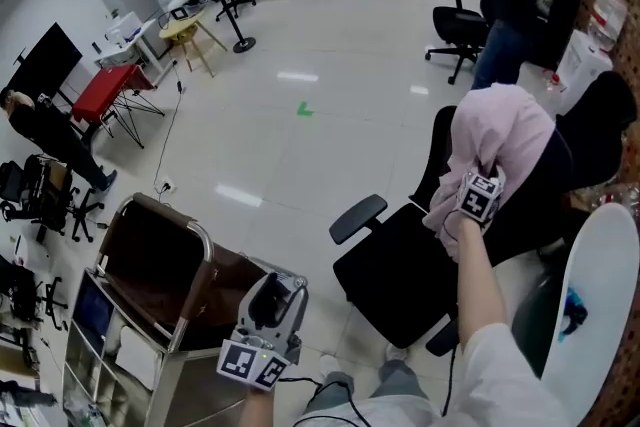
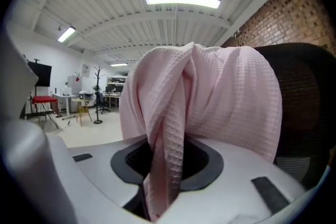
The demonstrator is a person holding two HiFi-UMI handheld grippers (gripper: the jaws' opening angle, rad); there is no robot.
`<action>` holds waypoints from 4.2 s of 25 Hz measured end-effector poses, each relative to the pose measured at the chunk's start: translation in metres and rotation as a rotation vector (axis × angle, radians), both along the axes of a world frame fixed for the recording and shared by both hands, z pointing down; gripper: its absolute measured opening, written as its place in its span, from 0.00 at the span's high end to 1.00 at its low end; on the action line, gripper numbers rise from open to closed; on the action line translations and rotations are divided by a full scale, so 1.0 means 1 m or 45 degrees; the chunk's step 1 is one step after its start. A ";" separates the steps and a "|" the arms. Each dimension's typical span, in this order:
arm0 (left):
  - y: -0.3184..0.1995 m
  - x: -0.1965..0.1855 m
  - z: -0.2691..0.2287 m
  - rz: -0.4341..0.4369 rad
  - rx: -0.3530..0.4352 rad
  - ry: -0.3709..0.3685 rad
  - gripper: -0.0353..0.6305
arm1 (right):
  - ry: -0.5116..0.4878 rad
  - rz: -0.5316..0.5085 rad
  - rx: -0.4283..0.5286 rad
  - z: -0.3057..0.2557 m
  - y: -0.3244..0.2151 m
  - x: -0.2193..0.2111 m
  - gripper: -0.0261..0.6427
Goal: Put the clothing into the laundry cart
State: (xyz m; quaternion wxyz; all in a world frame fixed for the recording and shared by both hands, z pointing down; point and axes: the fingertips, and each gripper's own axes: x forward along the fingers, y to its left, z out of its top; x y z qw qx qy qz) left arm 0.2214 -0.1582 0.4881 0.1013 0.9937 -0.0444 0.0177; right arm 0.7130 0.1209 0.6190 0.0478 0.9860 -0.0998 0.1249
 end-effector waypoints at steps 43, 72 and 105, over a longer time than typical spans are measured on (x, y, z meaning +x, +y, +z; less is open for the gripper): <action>-0.079 -0.233 -0.107 -0.432 0.304 0.211 0.58 | 0.482 -1.721 0.590 -0.336 -0.313 -0.491 0.78; -0.113 -0.406 -0.110 -0.994 0.358 0.189 0.58 | 0.232 -2.328 0.360 -0.382 -0.644 -0.682 0.67; -0.124 -0.268 -0.065 -0.784 0.276 0.165 0.58 | 0.240 -1.894 0.570 -0.194 -0.380 -0.569 0.31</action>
